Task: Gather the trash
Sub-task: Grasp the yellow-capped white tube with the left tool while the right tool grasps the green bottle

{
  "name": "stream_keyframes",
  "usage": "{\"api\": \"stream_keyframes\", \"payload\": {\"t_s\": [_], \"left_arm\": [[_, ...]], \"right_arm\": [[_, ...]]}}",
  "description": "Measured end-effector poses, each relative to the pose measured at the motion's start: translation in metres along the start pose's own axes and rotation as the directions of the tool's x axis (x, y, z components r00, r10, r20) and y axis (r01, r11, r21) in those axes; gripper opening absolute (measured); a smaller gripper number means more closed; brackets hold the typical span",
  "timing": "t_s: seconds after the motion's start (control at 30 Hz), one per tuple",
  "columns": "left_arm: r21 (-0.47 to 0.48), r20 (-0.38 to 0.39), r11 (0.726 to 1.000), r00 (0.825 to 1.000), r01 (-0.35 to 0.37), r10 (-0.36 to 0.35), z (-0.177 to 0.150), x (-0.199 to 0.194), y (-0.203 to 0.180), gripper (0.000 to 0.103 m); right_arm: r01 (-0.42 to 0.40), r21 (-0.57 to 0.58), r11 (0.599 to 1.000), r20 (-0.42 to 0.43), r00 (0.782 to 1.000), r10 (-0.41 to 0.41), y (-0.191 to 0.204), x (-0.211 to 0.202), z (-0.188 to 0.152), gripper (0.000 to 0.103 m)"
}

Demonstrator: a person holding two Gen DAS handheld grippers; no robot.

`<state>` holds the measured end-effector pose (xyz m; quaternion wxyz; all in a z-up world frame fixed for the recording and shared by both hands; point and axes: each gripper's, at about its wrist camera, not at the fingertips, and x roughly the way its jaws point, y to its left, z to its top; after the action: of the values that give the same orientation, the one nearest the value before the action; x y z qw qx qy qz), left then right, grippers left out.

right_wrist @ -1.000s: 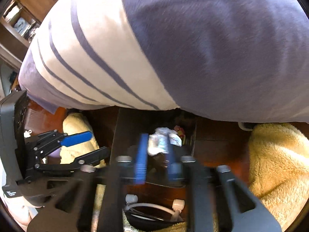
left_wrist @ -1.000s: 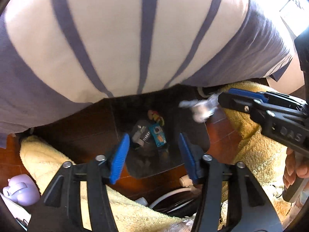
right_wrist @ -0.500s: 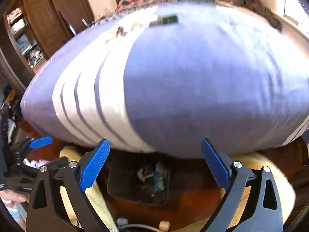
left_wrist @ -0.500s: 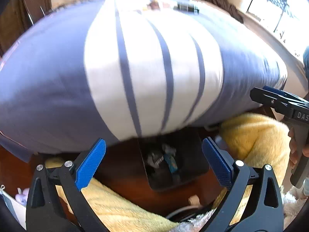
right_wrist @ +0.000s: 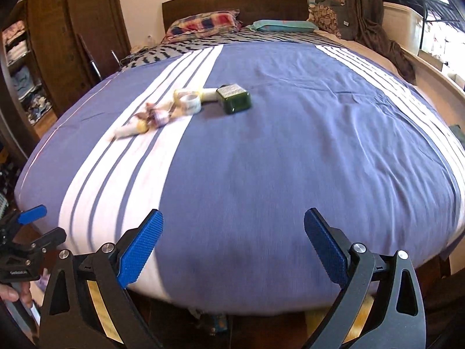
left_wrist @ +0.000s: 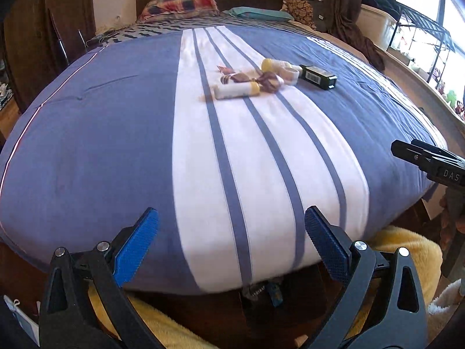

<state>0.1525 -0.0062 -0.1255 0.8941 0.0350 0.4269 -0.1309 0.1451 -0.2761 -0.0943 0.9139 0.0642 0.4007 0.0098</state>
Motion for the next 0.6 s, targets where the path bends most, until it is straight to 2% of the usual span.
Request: {"api": "stream_keyframes", "payload": {"t_s": [0.1, 0.23, 0.37, 0.6], "left_arm": [[0.006, -0.018, 1.000, 0.999, -0.028, 0.028, 0.020, 0.022, 0.000, 0.095], [-0.005, -0.027, 1.000, 0.999, -0.030, 0.030, 0.048, 0.047, 0.000, 0.095], [-0.027, -0.036, 0.999, 0.999, -0.030, 0.029, 0.072, 0.072, -0.003, 0.095], [-0.063, -0.052, 0.997, 0.998, -0.039, 0.036, 0.108, 0.110, -0.008, 0.094]], "right_arm": [[-0.004, 0.000, 1.000, -0.013, 1.000, 0.004, -0.002, 0.022, 0.022, 0.098], [0.025, -0.014, 1.000, -0.032, 0.999, -0.026, -0.002, 0.052, 0.047, 0.098], [0.041, -0.023, 0.999, -0.050, 0.998, -0.042, -0.004, 0.082, 0.068, 0.090], [0.044, -0.031, 0.999, -0.057, 0.997, -0.046, -0.005, 0.116, 0.101, 0.087]]}}
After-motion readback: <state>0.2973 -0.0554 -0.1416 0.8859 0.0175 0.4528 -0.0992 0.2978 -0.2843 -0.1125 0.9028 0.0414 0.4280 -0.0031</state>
